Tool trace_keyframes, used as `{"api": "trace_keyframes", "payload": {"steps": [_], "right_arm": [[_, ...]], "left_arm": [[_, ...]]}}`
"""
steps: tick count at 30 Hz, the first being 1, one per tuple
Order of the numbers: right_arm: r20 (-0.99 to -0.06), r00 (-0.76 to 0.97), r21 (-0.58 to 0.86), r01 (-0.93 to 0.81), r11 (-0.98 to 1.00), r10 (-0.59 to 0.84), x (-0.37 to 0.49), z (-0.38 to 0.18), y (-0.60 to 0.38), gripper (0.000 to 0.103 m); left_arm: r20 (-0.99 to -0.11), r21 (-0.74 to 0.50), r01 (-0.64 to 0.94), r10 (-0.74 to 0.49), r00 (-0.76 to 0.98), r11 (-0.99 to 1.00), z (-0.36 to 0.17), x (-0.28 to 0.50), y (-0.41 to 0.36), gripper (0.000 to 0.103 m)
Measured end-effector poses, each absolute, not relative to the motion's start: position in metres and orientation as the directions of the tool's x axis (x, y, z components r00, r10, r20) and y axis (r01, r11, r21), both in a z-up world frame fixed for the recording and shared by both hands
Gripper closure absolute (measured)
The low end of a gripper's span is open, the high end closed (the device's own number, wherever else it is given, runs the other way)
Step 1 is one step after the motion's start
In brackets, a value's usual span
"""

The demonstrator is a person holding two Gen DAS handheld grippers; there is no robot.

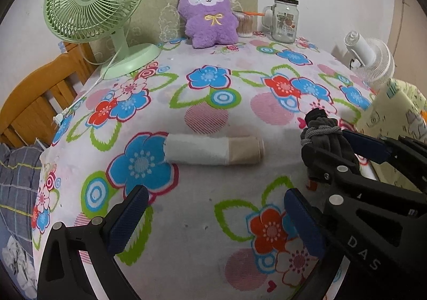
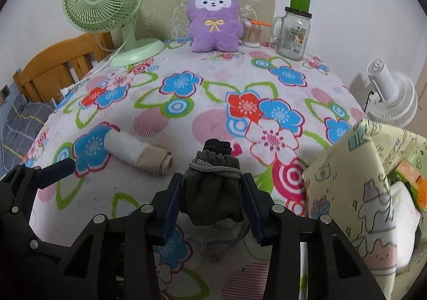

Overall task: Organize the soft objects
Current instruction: 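Grasp the gray sock with the right tool while the left tool approaches the white roll, then grasp the white-and-beige rolled towel with the left tool while the right tool holds the sock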

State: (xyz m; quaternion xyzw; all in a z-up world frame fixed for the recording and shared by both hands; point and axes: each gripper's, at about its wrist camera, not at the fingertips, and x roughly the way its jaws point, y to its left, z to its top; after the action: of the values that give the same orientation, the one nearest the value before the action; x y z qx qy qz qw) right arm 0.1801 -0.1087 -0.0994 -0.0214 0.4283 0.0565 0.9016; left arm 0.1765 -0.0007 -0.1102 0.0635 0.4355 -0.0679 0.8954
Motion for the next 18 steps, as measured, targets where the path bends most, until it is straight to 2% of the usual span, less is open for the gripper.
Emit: {"api": "trace_keyframes", "payload": {"steps": [18], "right_arm": [[-0.750,0.656,0.042,-0.081,0.996,0.085,0.210,-0.091,-0.117,0.056]], "left_arm": [[-0.792,0.070,0.174,-0.051,0.608,0.982,-0.108,0.220,-0.004,0.001]]}}
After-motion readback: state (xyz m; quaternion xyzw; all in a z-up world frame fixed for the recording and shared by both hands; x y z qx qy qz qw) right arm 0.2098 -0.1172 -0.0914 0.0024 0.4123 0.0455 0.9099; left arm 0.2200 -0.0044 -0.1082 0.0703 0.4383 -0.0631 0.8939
